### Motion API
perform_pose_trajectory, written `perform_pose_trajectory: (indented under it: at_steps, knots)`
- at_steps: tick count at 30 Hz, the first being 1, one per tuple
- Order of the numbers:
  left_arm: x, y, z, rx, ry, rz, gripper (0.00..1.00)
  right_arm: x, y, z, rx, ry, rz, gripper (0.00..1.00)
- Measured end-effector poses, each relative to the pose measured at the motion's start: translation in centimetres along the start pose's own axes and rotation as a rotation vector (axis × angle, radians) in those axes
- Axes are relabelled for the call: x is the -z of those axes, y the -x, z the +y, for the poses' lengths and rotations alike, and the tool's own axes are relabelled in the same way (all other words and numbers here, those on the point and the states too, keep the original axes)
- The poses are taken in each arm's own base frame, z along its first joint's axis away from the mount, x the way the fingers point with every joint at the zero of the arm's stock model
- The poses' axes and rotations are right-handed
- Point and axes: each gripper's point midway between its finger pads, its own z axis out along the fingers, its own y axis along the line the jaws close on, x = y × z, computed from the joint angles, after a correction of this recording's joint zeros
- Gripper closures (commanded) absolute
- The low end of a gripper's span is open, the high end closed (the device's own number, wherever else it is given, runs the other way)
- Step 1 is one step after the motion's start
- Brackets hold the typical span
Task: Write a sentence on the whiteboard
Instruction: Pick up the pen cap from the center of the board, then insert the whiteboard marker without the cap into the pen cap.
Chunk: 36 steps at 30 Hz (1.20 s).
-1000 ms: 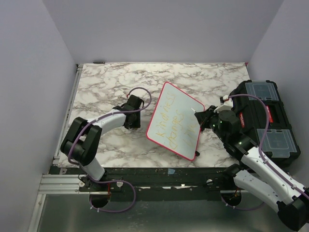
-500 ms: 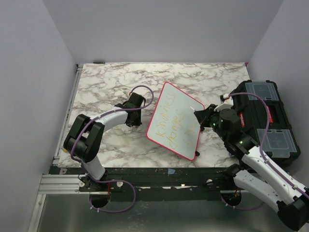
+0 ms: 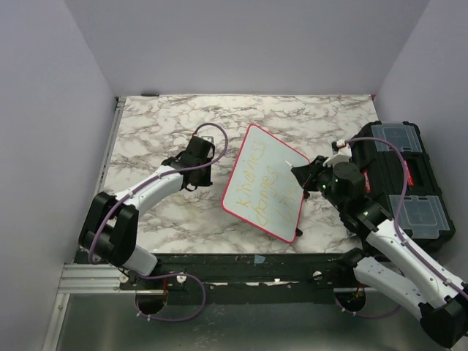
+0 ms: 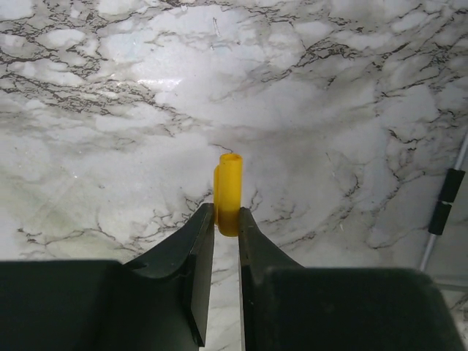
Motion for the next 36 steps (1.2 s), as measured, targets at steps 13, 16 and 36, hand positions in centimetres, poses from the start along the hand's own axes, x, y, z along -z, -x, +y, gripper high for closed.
perform_pose_trajectory:
  at_steps: [13,16,36]
  knots:
    - [6.9,1.6,-0.6,-0.007,-0.076,-0.108,1.00,0.2,0.1,2.6,0.017,0.115,0.050,0.99]
    - [8.4,1.5,-0.8,-0.010,-0.102,-0.118,1.00,0.2,-0.1,3.5,0.027,0.156,0.076,0.99]
    - [16.3,1.0,-1.5,-0.335,-0.237,-0.405,1.00,0.8,-1.7,8.5,0.048,0.414,0.239,0.99]
